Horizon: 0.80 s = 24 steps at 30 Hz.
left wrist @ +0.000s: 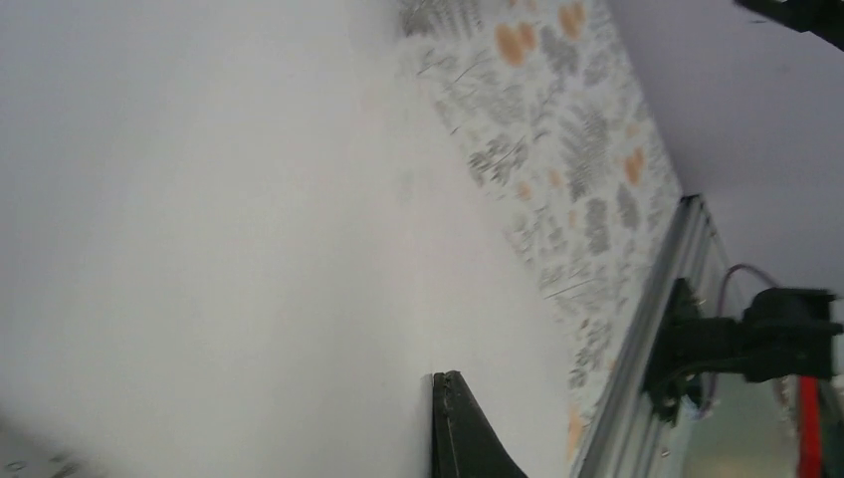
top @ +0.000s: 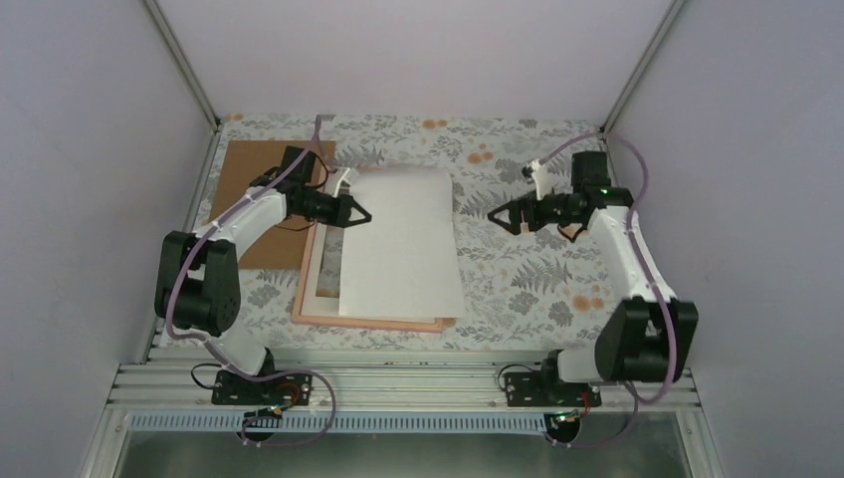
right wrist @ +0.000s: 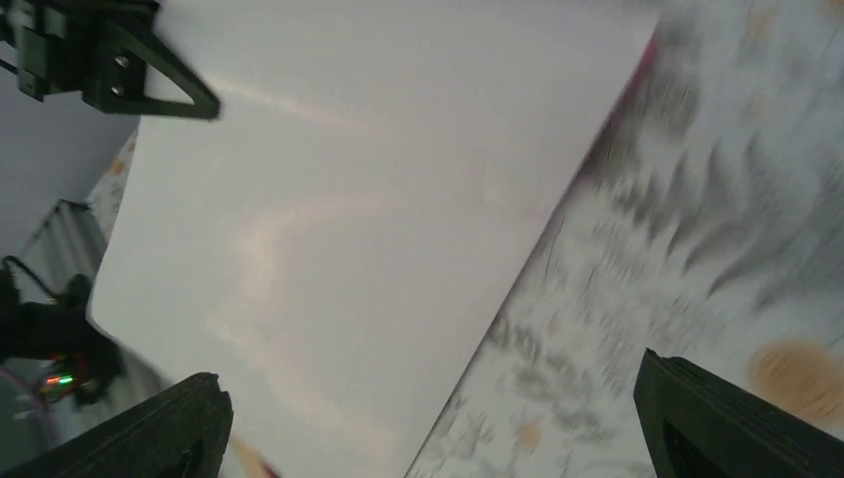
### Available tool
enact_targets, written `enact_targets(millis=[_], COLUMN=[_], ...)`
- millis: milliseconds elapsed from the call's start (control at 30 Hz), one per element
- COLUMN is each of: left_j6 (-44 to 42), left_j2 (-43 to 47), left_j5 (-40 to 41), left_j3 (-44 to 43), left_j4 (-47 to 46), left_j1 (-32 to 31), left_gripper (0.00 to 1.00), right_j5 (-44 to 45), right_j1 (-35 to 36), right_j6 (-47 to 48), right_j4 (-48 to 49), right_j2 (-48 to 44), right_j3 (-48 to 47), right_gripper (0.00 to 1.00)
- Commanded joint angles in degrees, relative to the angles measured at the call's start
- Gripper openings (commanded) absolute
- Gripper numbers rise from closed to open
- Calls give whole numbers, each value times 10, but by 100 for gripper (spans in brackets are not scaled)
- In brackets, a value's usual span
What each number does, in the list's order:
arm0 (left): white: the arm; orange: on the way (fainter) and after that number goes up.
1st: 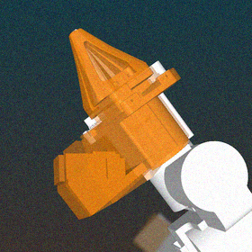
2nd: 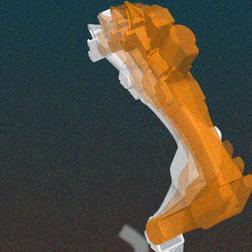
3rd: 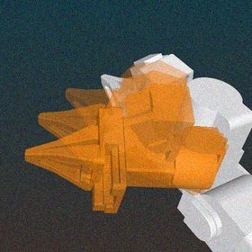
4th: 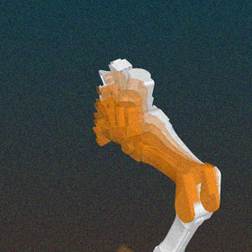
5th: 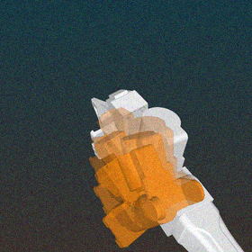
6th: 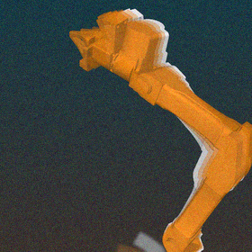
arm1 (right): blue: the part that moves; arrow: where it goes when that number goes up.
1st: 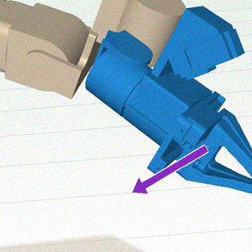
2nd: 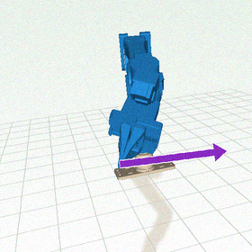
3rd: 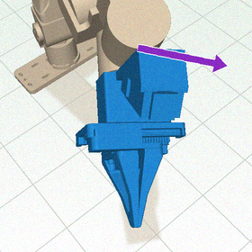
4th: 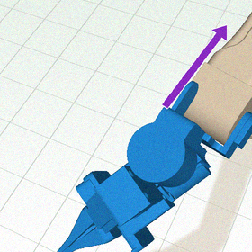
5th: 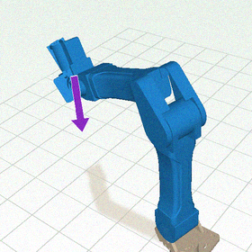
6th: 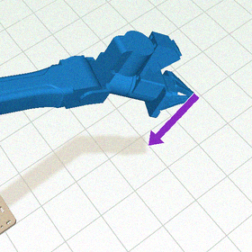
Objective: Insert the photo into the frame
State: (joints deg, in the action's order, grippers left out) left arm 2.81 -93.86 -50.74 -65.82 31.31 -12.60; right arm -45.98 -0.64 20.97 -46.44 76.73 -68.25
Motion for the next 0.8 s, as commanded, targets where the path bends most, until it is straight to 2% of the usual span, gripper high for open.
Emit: enact_targets(millis=[0, 200, 367, 767], left_j6=[-83, -110, -109, -109], left_j2=[-29, -48, -61, -49], left_j5=[46, 90, 118, 174], left_j3=[-14, -15, -22, -5], left_j4=[39, 45, 50, 52], left_j1=[3, 15, 38, 67], left_gripper=[3, 2, 2, 2], right_j5=[-94, -119, -104, -64], right_j1=[-18, -19, -19, -19], right_j6=[-45, -88, -117, -125], right_j4=[-26, 42, 94, 113], right_j2=[74, 158, 226, 317], right_j3=[57, 102, 123, 131], right_gripper=[100, 96, 91, 91])
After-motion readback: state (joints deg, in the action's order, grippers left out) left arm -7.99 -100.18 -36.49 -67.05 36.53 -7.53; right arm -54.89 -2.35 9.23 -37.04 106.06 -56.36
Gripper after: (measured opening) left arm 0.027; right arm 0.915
